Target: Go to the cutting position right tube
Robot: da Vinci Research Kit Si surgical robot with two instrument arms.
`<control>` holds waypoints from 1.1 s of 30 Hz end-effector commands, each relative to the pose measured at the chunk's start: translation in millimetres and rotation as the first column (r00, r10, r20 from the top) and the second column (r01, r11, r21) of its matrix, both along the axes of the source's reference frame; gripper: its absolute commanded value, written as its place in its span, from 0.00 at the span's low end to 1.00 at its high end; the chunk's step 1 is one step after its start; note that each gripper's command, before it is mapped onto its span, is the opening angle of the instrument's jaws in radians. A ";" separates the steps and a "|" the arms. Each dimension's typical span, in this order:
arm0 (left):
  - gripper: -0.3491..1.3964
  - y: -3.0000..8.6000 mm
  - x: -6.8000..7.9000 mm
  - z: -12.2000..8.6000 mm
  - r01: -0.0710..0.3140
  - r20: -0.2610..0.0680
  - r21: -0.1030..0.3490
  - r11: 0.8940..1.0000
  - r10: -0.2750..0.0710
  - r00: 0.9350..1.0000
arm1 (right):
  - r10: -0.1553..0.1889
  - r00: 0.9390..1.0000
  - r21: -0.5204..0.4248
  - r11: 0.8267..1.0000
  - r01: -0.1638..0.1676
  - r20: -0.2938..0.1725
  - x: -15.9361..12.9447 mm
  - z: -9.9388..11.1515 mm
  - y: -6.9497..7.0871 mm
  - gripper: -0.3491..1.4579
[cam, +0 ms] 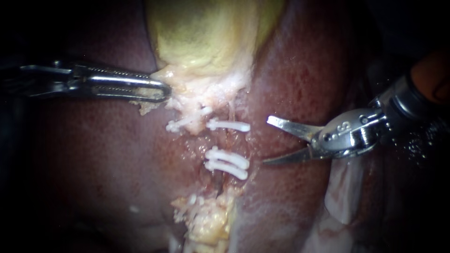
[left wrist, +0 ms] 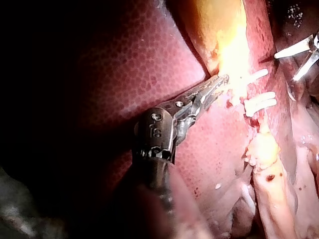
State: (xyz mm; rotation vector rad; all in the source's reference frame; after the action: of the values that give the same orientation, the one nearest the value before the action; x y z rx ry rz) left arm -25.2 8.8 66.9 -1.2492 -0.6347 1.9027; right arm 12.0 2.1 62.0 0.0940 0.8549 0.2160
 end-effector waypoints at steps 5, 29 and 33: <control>0.00 1.0 1.8 -2.6 0.003 -0.002 0.010 1.000 -0.003 1.000 | -0.003 1.000 0.003 1.000 0.003 -0.004 0.1 0.0 0.0 0.99; 0.00 2.0 3.9 -5.2 0.029 0.004 0.000 1.000 -0.029 1.000 | 0.025 0.996 0.319 0.948 0.005 -0.089 3.1 8.3 -2.4 0.99; 0.00 2.0 3.9 -5.2 0.029 0.004 0.000 1.000 -0.029 1.000 | 0.032 0.995 0.391 0.921 0.008 -0.098 3.1 10.5 -2.0 0.99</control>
State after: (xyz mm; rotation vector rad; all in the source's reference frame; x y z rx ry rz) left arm -21.4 10.8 61.8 -1.2561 -0.6149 1.8769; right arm 15.1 0.2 72.9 0.4901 0.9078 0.3946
